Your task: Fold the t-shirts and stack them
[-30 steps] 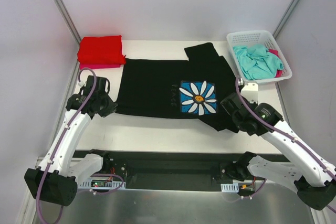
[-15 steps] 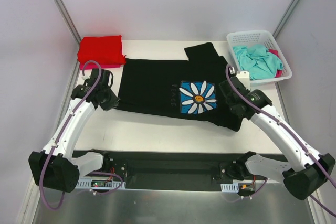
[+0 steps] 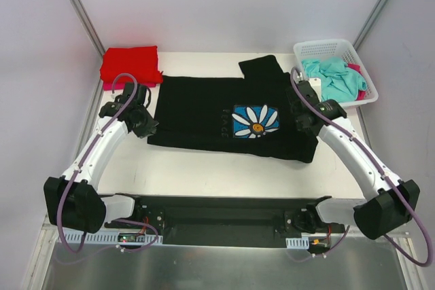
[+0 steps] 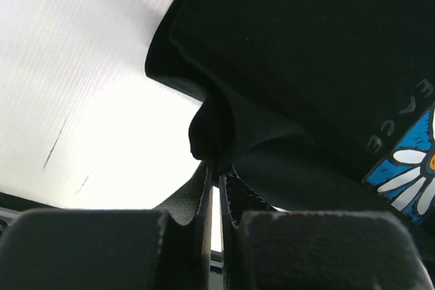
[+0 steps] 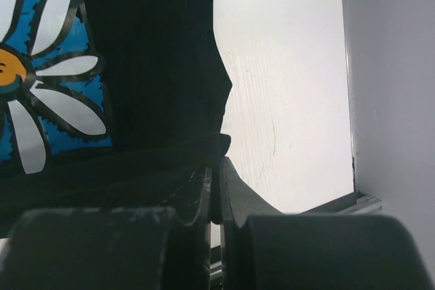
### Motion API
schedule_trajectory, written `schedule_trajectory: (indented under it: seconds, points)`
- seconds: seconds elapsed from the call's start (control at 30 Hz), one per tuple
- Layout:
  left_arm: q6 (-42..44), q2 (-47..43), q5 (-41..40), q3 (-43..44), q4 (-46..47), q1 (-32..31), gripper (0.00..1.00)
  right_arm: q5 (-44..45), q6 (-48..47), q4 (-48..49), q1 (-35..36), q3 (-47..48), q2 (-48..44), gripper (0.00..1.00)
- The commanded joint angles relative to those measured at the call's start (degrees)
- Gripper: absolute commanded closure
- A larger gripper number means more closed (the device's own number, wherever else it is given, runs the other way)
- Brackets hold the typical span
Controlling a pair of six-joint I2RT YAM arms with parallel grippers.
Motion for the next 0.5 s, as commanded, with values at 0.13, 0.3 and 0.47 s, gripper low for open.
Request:
schedule_trajectory:
  seconds: [0.13,0.3,0.47]
  points:
    - [1.3,2.4,-0.9,2.9,1.6,0.2,1.00,-2.7,-2.0,1.7,-2.2,7.4,5.3,0.99]
    - [1.3,3.7,-1.5,3.7,1.8,0.2,1.00,-3.6,-2.0,2.6,-2.2,8.5,8.0,0.99]
    - [1.3,4.9,-1.6,4.4,2.3,0.2,1.00,-3.9,-2.1,2.8,-2.3,10.1,10.3,0.99]
